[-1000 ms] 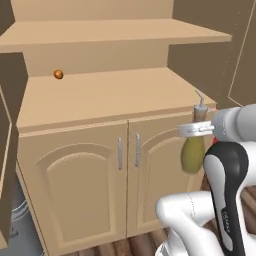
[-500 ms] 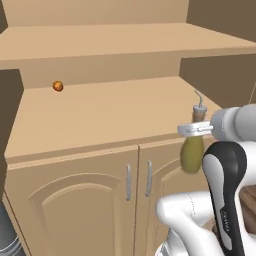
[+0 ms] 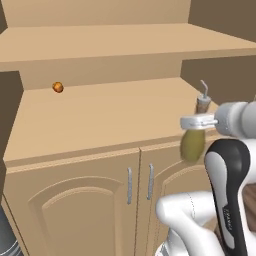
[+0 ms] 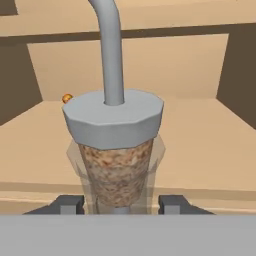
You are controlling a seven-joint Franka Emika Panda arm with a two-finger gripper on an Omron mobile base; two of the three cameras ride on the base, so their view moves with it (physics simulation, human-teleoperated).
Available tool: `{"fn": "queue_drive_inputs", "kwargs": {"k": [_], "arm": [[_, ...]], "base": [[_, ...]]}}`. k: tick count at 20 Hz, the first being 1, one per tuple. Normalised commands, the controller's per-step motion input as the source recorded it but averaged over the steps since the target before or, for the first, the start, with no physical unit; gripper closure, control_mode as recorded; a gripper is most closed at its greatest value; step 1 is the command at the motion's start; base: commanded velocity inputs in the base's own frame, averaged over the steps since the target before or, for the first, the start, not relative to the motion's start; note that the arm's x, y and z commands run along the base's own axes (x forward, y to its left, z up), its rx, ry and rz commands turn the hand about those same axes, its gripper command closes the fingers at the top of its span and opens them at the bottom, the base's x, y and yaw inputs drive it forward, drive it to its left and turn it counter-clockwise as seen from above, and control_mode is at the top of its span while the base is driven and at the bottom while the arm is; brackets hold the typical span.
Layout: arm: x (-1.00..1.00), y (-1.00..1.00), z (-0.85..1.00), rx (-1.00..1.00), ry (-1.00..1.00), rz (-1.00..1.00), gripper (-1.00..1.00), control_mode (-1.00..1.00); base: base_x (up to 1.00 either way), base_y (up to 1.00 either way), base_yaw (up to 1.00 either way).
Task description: Pick the oil and vinegar bottle and condiment bottle from the counter and place them in the cabinet.
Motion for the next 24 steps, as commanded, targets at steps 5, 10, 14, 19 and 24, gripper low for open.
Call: {"fn": "queue_drive_inputs", "kwargs": {"k": [5, 10, 14, 19, 24], "arm": [[0.07, 0.0, 0.45, 0.02, -0.13, 0.0, 1.0, -1.0], [0.2, 0.0, 0.14, 0.0, -0.01, 0.02, 1.0, -1.0], [0.07, 0.0, -0.04, -0.02, 0.0, 0.0, 1.0, -1.0], [0.27, 0.04, -0.2, -0.04, 0.01, 0.0, 1.0, -1.0], [0.4, 0.0, -0.13, 0.01, 0.0, 0.0, 1.0, -1.0]], "base": [[0.0, 0.0, 0.0], [0.0, 0.0, 0.0], [0.0, 0.0, 0.0], [0.0, 0.0, 0.0], [0.0, 0.0, 0.0]]}}
